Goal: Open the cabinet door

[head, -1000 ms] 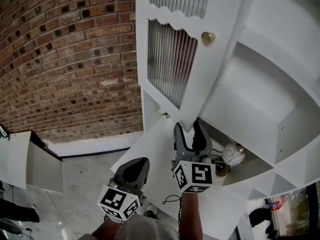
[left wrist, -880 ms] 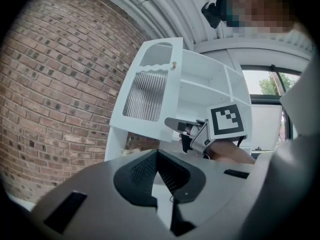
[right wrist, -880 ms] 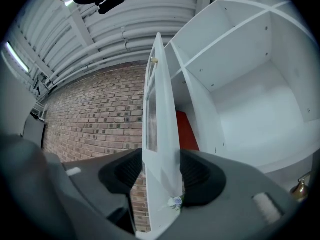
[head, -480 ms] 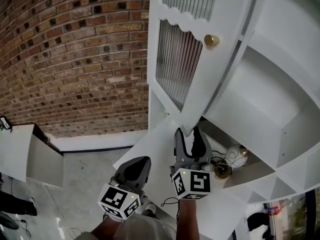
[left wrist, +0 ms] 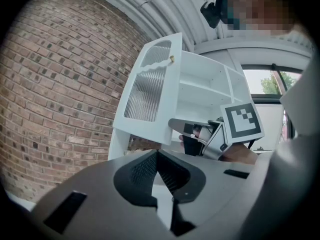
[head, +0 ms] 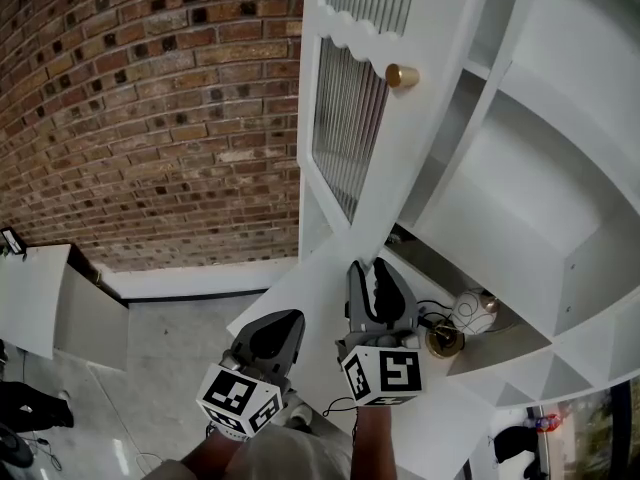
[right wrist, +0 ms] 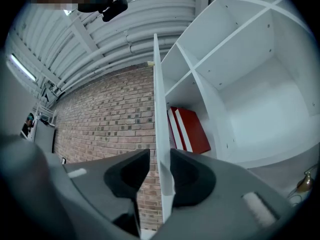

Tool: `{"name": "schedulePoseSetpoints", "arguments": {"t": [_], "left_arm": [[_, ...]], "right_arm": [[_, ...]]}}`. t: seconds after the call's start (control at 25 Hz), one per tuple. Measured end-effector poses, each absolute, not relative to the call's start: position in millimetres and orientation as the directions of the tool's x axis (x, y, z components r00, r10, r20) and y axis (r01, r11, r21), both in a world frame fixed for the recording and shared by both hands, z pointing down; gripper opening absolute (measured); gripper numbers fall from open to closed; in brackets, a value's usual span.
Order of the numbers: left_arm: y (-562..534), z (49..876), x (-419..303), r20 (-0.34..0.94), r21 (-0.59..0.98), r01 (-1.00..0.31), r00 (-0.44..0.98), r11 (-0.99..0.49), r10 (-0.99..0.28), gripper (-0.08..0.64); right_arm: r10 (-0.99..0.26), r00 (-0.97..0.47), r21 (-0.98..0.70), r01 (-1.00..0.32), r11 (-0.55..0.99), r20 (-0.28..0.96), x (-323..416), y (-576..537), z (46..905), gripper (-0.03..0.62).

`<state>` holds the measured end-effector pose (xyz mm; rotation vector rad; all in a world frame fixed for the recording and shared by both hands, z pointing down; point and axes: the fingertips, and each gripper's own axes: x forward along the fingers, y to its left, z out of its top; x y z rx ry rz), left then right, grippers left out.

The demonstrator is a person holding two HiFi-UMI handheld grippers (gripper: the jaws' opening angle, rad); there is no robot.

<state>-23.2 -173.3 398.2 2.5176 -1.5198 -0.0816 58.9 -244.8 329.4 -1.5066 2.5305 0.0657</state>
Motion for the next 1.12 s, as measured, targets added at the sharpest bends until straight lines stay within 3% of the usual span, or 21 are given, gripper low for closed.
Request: {"name": "schedulePoseSetpoints", "arguments": {"t": [0.12, 0.24, 1.12], "left_arm": [[-173.5, 397.0, -22.4, 0.059, 0.194, -0.869, 0.474, -0.456, -0.878, 0.009], [-172.0, 396.2, -23.3, 0.06, 0.193, -0.869, 0.474, -0.456, -0.878, 0.009], [-170.1, 402.2, -40.4, 0.062, 0.203, -0.881, 0.447, -0.427, -0.893, 0.009]], "right_arm": [[-0.866, -0.464, -0.057, -0.875, 0.481, -0.184, 55.6, -242.7, 330.4, 0.135], [-0.87, -0.459, -0.067, -0.877, 0.476, -0.183, 55.2, -241.6, 330.3, 0.075], [-0.767, -0.614, -0.061, -0.772, 0.633, -0.186, 5.6, -215.0, 328.5, 0.064]]}}
